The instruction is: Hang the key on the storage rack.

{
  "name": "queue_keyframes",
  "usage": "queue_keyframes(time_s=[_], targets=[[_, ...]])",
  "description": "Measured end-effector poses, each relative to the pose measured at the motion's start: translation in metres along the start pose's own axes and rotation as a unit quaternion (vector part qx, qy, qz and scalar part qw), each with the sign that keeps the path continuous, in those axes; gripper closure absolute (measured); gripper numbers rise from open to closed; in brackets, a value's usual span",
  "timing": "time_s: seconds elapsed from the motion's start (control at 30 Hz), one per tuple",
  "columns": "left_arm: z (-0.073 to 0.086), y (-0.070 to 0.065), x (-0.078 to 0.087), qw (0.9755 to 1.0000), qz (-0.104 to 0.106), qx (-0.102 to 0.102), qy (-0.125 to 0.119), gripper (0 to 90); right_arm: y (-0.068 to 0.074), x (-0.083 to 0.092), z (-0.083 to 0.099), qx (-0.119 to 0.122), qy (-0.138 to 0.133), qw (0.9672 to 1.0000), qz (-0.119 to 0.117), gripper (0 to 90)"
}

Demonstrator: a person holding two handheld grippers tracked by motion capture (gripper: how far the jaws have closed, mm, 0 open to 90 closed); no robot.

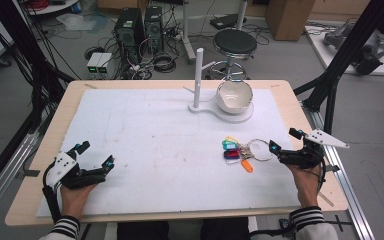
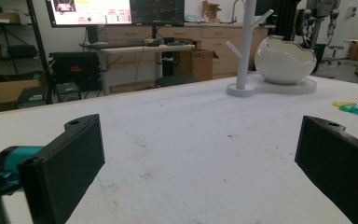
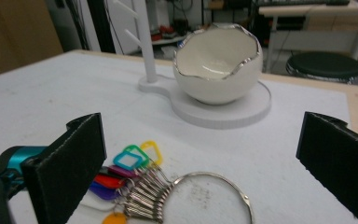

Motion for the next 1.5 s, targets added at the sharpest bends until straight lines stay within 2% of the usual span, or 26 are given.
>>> queue_keyframes(time_s=[0.1, 0.13, 0.17, 0.27, 0.4, 0.43, 0.47, 0.57, 0.6, 0.63, 0.67, 0.7, 0.73, 0.77, 0.8, 0.83, 0.87, 1.0, 1.07, 1.27, 1.4, 1.43, 1.47, 1.5], targets=[[0.000, 0.000, 0.000, 1.0000, 0.000, 0.000, 0.001, 1.7, -0.007, -0.003, -0.007, 0.001, 0.034, 0.9994, 0.008, 0.9], [0.000, 0.000, 0.000, 1.0000, 0.000, 0.000, 0.002, 1.7, -0.007, -0.003, -0.007, 0.001, 0.034, 0.9994, 0.008, 0.9], [0.000, 0.000, 0.000, 1.0000, 0.000, -0.001, 0.004, 1.7, -0.012, -0.005, -0.012, 0.009, 0.056, 0.9983, 0.012, 0.9], [0.000, 0.000, 0.000, 1.0000, 0.000, 0.000, 0.003, 1.7, -0.018, -0.009, -0.020, 0.020, 0.083, 0.9963, 0.013, 0.9], [0.000, 0.000, -0.001, 1.0000, 0.000, -0.003, 0.005, 1.7, -0.024, -0.017, -0.030, 0.033, 0.134, 0.9904, 0.007, 0.9], [0.000, 0.000, -0.001, 1.0000, 0.000, -0.003, 0.005, 1.7, -0.024, -0.017, -0.030, 0.033, 0.134, 0.9904, 0.007, 0.9], [0.000, 0.000, -0.001, 1.0000, 0.000, -0.002, 0.006, 1.7, -0.026, -0.022, -0.034, 0.038, 0.158, 0.9868, 0.005, 0.9], [0.000, 0.000, -0.001, 1.0000, 0.000, -0.003, 0.006, 1.7, -0.029, -0.030, -0.038, 0.040, 0.196, 0.9798, -0.005, 0.9], [0.000, 0.000, -0.001, 1.0000, 0.000, -0.003, 0.006, 1.7, -0.029, -0.030, -0.038, 0.040, 0.196, 0.9798, -0.005, 0.9], [0.000, 0.000, -0.001, 1.0000, 0.000, -0.002, 0.006, 1.7, -0.029, -0.034, -0.040, 0.044, 0.222, 0.9740, -0.006, 0.9], [0.000, 0.000, -0.001, 1.0000, 0.000, -0.003, 0.006, 1.7, -0.029, -0.034, -0.040, 0.044, 0.222, 0.9740, -0.006, 0.9], [0.000, 0.000, -0.001, 1.0000, 0.001, -0.002, 0.006, 1.7, -0.030, -0.040, -0.042, 0.049, 0.248, 0.9675, -0.012, 0.9], [0.000, 0.000, -0.001, 1.0000, 0.001, -0.003, 0.006, 1.7, -0.030, -0.040, -0.042, 0.049, 0.248, 0.9675, -0.012, 0.9], [0.000, 0.000, -0.001, 1.0000, 0.000, -0.003, 0.006, 1.7, -0.030, -0.043, -0.043, 0.051, 0.258, 0.9647, -0.015, 0.9], [0.000, 0.000, -0.001, 1.0000, 0.000, -0.002, 0.006, 1.7, -0.031, -0.048, -0.044, 0.056, 0.278, 0.9588, -0.020, 0.9], [0.000, 0.000, -0.001, 1.0000, 0.000, -0.003, 0.007, 1.7, -0.031, -0.050, -0.044, 0.056, 0.285, 0.9566, -0.021, 0.9], [0.000, 0.000, -0.001, 1.0000, 0.000, -0.003, 0.007, 1.7, -0.031, -0.053, -0.045, 0.059, 0.298, 0.9525, -0.024, 0.9], [0.000, 0.000, -0.001, 1.0000, 0.000, -0.001, 0.008, 1.7, -0.031, -0.061, -0.046, 0.068, 0.335, 0.9397, -0.022, 0.9], [0.000, 0.000, -0.001, 1.0000, 0.001, -0.001, 0.008, 1.7, -0.031, -0.064, -0.047, 0.070, 0.349, 0.9341, -0.022, 1.1], [0.000, 0.000, -0.001, 1.0000, 0.002, -0.001, 0.008, 1.7, -0.034, -0.073, -0.044, 0.077, 0.379, 0.9221, -0.022, 4.6], [0.000, 0.000, -0.001, 1.0000, 0.002, -0.001, 0.008, 1.7, -0.037, -0.077, -0.037, 0.084, 0.407, 0.9094, -0.012, 5.1], [0.000, 0.000, -0.001, 1.0000, 0.002, -0.002, 0.008, 1.7, -0.038, -0.079, -0.035, 0.083, 0.411, 0.9076, -0.011, 5.1], [0.000, 0.000, -0.001, 1.0000, 0.002, -0.001, 0.008, 1.7, -0.038, -0.079, -0.035, 0.083, 0.411, 0.9076, -0.011, 5.1], [0.000, 0.000, -0.001, 1.0000, 0.002, -0.002, 0.008, 1.7, -0.039, -0.081, -0.032, 0.076, 0.420, 0.9044, -0.012, 5.8]])
Point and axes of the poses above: each handheld gripper's, and its own axes: x roughly backward along the jaws, z roughly out of its underside, y roughly to its left, the point moved 3 cm from there along -x, roughly forward along the jaws, and after that the axes turned 1 degree about -x, right-handed, at the moved point
